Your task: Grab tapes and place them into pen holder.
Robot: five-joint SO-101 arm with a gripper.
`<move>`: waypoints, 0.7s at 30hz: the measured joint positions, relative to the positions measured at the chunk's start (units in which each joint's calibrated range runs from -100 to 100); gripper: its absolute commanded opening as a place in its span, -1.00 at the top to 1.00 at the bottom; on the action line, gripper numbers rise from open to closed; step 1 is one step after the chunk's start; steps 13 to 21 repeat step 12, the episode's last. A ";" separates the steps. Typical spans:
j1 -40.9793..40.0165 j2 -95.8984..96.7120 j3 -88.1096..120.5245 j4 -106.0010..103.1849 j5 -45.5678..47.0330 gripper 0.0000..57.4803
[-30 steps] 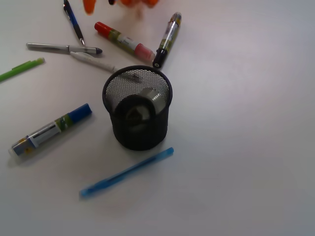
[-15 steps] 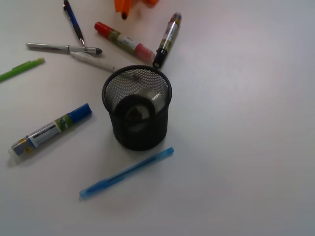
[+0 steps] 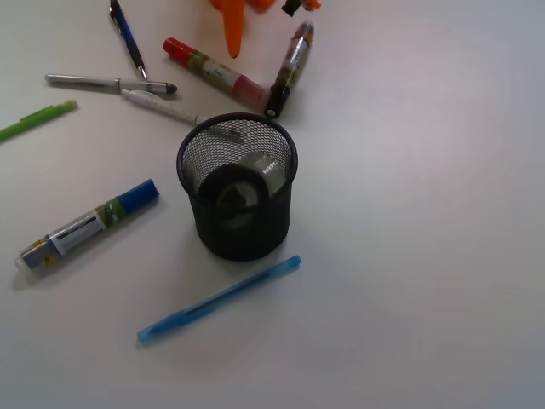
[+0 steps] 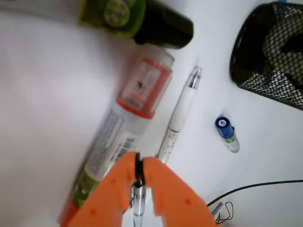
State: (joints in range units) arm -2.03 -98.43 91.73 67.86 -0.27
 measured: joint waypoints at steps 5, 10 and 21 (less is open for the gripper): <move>1.18 0.00 0.00 0.52 -0.15 0.99; 1.26 0.00 0.00 0.52 -0.15 0.99; 1.26 0.00 0.00 0.52 -0.15 0.99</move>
